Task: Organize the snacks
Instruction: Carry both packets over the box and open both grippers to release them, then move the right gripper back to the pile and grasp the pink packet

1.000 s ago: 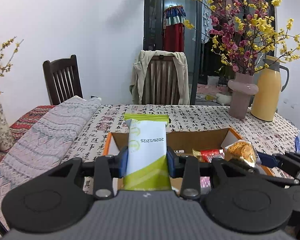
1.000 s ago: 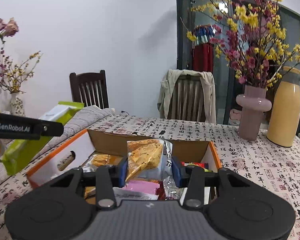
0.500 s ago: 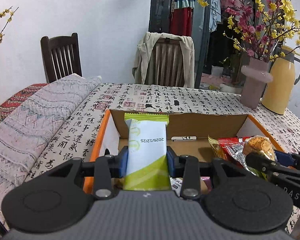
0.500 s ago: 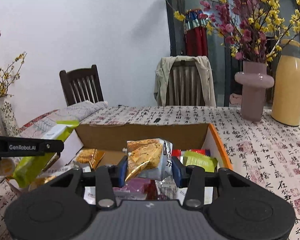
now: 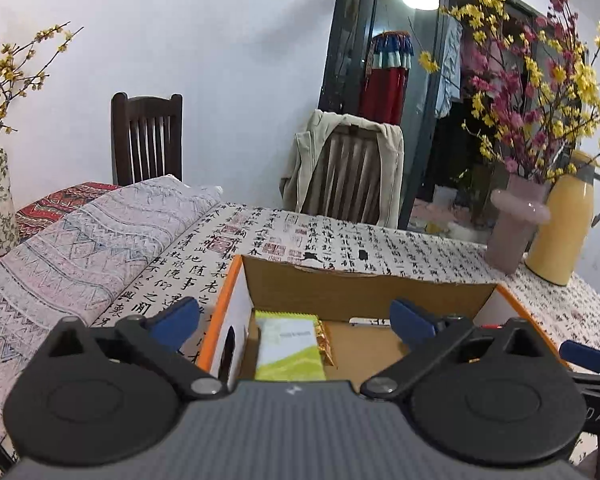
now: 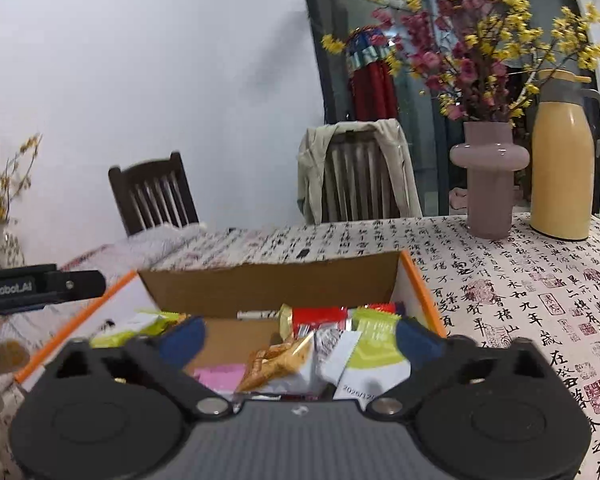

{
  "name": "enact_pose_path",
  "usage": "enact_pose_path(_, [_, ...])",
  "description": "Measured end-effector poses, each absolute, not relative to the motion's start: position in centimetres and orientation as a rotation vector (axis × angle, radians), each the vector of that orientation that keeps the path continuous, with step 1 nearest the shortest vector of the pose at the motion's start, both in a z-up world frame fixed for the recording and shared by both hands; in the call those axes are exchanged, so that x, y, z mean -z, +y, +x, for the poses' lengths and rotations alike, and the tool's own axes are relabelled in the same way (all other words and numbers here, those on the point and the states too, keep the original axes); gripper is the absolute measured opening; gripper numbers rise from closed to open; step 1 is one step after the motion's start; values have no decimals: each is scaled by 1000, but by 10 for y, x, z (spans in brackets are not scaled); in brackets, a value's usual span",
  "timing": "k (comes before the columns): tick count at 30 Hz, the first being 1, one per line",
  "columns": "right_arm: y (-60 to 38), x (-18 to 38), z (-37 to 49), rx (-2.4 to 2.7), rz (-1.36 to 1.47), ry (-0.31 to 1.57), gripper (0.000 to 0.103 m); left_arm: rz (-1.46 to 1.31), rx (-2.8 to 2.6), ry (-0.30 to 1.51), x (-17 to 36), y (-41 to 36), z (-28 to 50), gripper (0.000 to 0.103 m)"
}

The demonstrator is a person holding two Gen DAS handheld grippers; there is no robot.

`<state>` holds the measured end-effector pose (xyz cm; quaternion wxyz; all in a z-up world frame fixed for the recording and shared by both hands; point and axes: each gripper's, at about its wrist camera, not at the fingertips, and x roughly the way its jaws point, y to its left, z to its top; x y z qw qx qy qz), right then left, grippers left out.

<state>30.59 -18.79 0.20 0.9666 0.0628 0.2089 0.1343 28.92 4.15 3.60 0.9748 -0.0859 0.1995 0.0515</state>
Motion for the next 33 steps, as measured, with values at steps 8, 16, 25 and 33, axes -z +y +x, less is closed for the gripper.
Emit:
enact_pose_path(8, [-192,4,313,-252,151,441,103,-158,-112,404,-34,39,291,103])
enact_pose_path(16, [-188,6,313,-264,126,449,103,-146,-96,404,-37,36,287,103])
enact_pose_path(25, [-182,-17,290,-270,75,391,103,-142,-108,392,-61,29,260,103])
enact_pose_path(33, [-187,-20,245,-270,36,410,103,-107,-148,422,-56,45,223,103])
